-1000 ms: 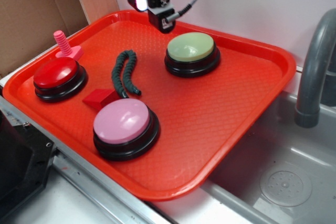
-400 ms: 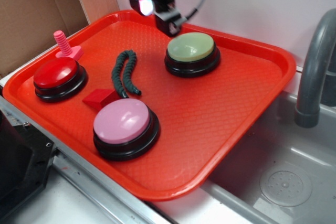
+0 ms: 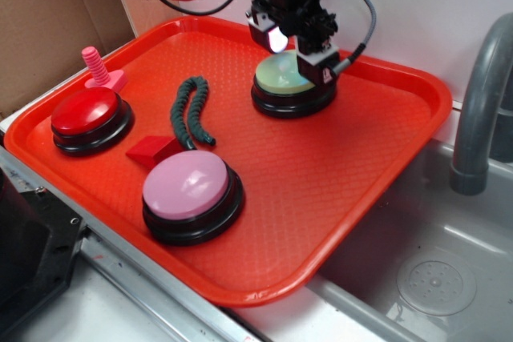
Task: Push the green button.
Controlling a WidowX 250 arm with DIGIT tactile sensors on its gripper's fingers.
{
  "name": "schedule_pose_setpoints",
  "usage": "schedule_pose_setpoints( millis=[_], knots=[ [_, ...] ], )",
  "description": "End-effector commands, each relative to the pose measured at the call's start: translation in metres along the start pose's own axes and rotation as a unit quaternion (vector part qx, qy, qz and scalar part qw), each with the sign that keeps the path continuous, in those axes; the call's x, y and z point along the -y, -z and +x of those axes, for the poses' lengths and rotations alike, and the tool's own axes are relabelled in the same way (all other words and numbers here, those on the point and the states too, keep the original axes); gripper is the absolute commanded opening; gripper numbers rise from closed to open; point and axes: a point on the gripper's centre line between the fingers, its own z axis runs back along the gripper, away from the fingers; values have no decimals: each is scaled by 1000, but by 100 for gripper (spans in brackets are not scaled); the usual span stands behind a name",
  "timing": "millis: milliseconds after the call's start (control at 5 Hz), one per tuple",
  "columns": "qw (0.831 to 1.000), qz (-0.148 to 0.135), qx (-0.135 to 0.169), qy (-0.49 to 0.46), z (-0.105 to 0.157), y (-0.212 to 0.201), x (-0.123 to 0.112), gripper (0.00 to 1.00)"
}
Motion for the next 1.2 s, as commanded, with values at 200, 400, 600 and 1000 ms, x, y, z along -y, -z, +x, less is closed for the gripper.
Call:
schedule_pose_setpoints(
  millis=[200, 400, 600, 1000],
  knots=[
    [1000, -26, -5, -5, -4, -9, -28, 100],
    [999, 2, -22, 34, -7, -44, -26, 100],
    [999, -2, 8, 42, -21, -72, -32, 100],
    [999, 11, 20, 31, -32, -88, -27, 100]
  ],
)
